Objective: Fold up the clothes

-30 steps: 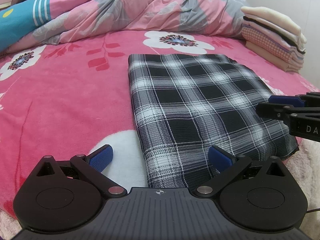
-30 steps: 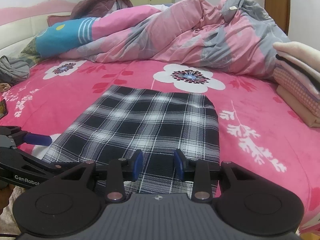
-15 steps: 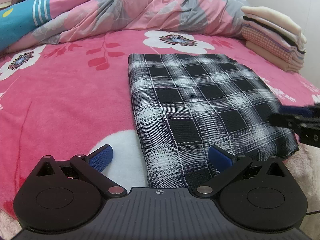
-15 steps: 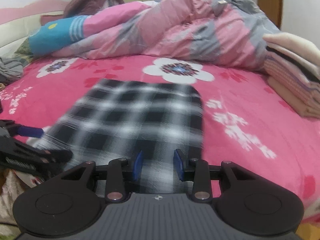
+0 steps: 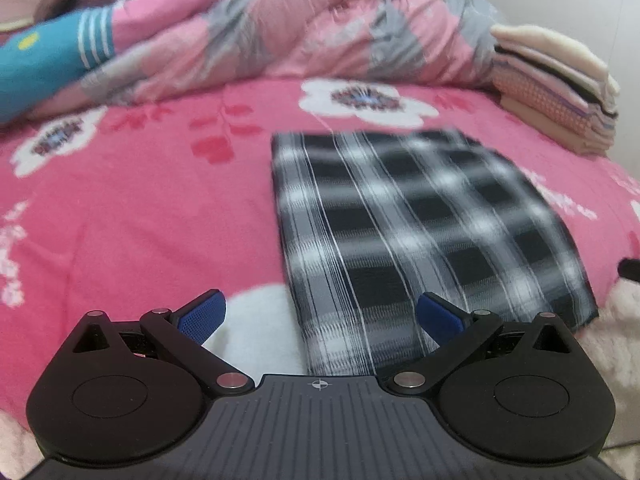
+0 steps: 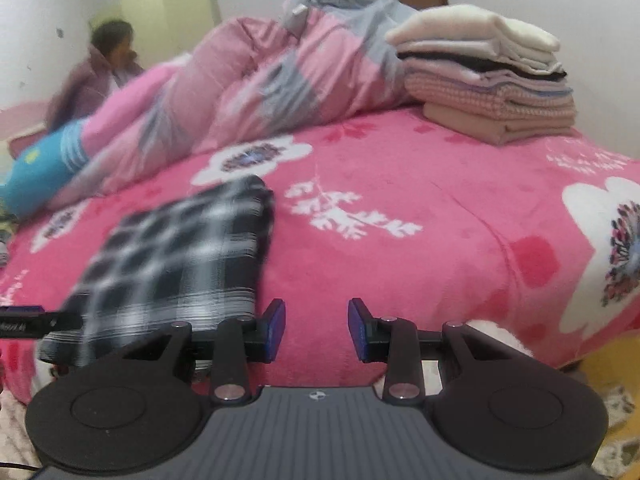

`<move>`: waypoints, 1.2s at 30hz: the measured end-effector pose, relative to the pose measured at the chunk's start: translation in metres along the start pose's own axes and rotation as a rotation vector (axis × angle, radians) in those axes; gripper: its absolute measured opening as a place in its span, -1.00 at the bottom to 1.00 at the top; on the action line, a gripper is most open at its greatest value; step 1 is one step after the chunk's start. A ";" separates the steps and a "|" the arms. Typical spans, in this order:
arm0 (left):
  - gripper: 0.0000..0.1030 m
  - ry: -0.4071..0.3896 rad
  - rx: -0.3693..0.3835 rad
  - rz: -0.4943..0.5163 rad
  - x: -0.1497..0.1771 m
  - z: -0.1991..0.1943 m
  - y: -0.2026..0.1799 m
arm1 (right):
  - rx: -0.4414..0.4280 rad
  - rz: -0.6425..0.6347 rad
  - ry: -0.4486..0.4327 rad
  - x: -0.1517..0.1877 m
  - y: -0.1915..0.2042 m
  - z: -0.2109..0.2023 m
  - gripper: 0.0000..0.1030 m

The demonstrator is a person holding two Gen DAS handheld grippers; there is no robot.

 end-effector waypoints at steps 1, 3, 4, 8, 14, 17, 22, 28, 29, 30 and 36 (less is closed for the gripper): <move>1.00 -0.006 -0.009 0.004 -0.002 -0.002 -0.001 | -0.034 -0.008 -0.001 0.002 0.003 0.001 -0.28; 1.00 0.008 -0.029 0.028 -0.004 -0.003 -0.005 | -0.100 -0.025 -0.002 0.008 0.010 0.002 -0.28; 1.00 0.014 -0.039 0.043 -0.005 -0.003 -0.008 | -0.134 -0.038 0.000 0.011 0.015 0.005 -0.28; 1.00 0.034 -0.075 0.104 -0.004 -0.002 -0.020 | -0.200 -0.138 -0.016 0.023 0.037 0.011 -0.28; 1.00 0.081 -0.106 0.147 0.000 0.008 -0.030 | -0.259 -0.261 -0.007 0.043 0.051 0.020 -0.28; 1.00 0.086 -0.100 0.143 0.000 0.009 -0.028 | -0.215 -0.298 0.029 0.050 0.046 0.026 -0.28; 1.00 0.058 -0.100 0.136 -0.001 0.000 -0.023 | -0.169 -0.277 0.082 0.042 0.031 0.015 -0.28; 1.00 -0.067 -0.064 0.192 -0.019 0.003 -0.029 | -0.290 -0.108 0.037 -0.034 0.037 0.027 -0.34; 1.00 -0.066 -0.059 0.191 -0.020 0.011 -0.030 | -0.305 -0.119 0.032 -0.045 0.048 0.041 -0.38; 1.00 -0.065 -0.053 0.189 -0.022 0.018 -0.030 | -0.321 -0.132 0.032 -0.056 0.060 0.055 -0.38; 1.00 -0.010 0.030 0.059 -0.019 0.042 -0.019 | -0.381 -0.333 0.180 -0.081 0.135 0.156 -0.42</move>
Point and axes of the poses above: each gripper's, at about its wrist camera, not at the fingertips, and z roughly the way its jaws point, y to its left, x to its underside, the point moved 3 cm from there along z, roughly the way its jaws point, and after that the axes turned 13 degrees about z, right-handed, at the moved point
